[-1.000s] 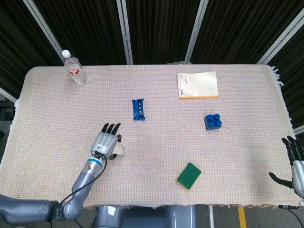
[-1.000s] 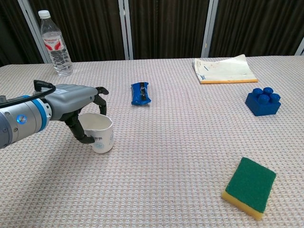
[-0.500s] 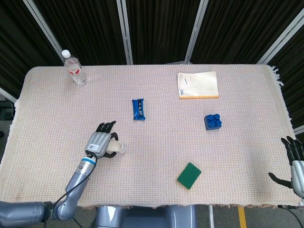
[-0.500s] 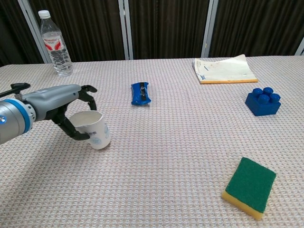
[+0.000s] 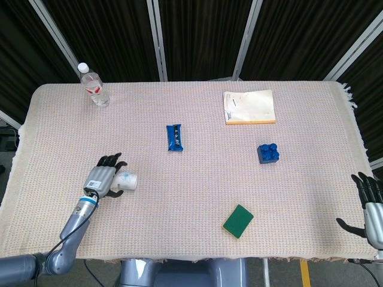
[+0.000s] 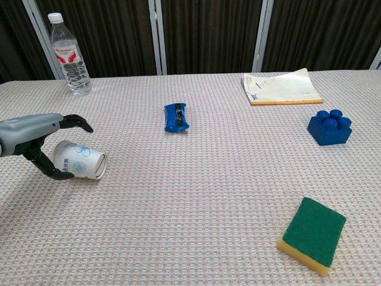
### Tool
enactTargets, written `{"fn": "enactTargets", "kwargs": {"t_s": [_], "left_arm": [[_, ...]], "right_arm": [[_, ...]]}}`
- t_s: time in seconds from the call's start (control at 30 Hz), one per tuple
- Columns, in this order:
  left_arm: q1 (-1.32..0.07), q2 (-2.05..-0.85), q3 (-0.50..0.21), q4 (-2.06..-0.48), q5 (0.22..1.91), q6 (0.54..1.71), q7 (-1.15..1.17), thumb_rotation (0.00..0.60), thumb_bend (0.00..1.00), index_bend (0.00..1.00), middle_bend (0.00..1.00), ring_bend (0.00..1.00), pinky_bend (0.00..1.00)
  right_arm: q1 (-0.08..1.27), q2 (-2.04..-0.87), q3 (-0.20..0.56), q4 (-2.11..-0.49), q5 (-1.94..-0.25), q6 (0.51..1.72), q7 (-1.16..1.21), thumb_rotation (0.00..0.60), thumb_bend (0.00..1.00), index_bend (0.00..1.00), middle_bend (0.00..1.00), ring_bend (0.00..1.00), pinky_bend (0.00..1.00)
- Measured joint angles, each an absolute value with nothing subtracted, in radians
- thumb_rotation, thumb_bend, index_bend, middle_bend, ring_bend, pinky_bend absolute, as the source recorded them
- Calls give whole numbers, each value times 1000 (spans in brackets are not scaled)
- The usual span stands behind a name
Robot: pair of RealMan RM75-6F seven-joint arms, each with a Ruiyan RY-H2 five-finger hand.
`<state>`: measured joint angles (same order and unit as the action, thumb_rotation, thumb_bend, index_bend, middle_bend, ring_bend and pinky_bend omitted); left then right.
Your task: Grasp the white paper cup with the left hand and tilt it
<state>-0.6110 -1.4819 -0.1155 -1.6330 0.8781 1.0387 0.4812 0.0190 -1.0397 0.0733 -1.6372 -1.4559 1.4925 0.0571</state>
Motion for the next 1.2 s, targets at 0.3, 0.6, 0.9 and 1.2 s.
{"fn": "enactTargets", "kwargs": {"t_s": [0.3,0.6,0.9,1.2], "left_arm": [[-633,-1488,-116,-1655,857,1059,556,600,162,137,0,0,0],[-686,-1578,-106,-1634,786,1170,837,600,163,225,0,0,0],[-736,-1687,-108,-1580,685,1241,995,600,163,309,0,0,0],[-730,-1697,-109,-1584,721,1258,962,600,162,447,0,0,0]], "right_arm": [[19,-1038,74,-1637,-1454,1491,60,600,0,0,0,0,0],[17,-1033,75,-1634,-1455,1496,80,600,0,0,0,0,0],[16,-1032,74,-1633,-1457,1496,84,600,0,0,0,0,0],[16,-1032,75,-1632,-1457,1496,86,600,0,0,0,0,0]]}}
